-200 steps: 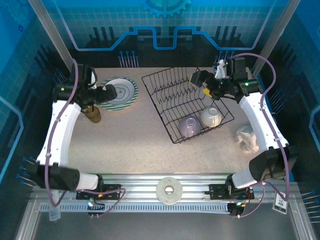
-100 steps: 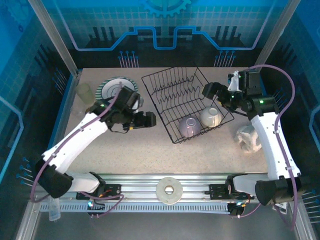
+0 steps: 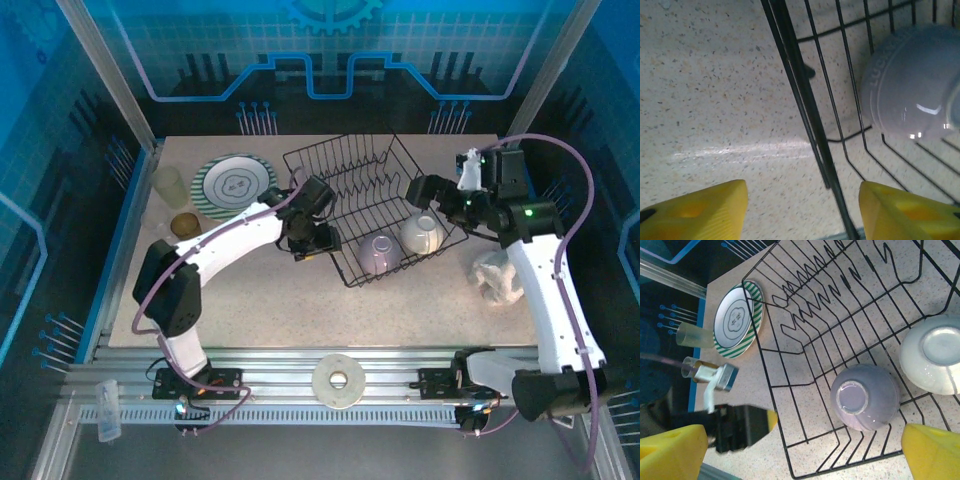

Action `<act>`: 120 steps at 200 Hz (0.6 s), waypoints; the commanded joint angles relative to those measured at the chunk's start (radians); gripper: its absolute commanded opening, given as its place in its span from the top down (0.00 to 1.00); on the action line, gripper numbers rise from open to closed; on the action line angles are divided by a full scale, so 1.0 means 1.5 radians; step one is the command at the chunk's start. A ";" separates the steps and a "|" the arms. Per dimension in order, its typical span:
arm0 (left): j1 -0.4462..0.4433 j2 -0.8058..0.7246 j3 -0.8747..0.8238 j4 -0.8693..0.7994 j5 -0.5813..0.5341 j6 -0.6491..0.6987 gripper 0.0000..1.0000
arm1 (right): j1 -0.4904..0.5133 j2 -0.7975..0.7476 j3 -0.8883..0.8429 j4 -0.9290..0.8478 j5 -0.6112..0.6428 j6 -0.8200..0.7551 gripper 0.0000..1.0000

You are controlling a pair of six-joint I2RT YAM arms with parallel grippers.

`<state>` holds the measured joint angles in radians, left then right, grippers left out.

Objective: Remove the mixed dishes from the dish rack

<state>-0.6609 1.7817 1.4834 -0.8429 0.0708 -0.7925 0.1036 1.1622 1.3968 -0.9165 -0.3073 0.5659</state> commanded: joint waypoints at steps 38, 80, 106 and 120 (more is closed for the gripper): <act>-0.017 0.092 0.092 -0.046 -0.051 -0.081 0.62 | 0.010 -0.042 -0.058 0.026 -0.075 0.007 0.00; -0.021 0.108 0.107 -0.083 -0.096 -0.103 0.88 | 0.016 -0.074 -0.094 0.036 -0.087 0.006 0.00; -0.020 0.116 0.125 -0.129 -0.126 -0.082 1.00 | 0.026 -0.083 -0.104 0.014 -0.073 -0.018 0.00; -0.017 0.119 0.132 -0.154 -0.138 -0.059 1.00 | 0.034 -0.081 -0.111 0.005 -0.068 -0.032 0.00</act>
<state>-0.6819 1.9442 1.6398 -0.9527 -0.0647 -0.9619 0.1276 1.0489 1.2545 -0.8829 -0.4046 0.5636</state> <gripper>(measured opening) 0.058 0.999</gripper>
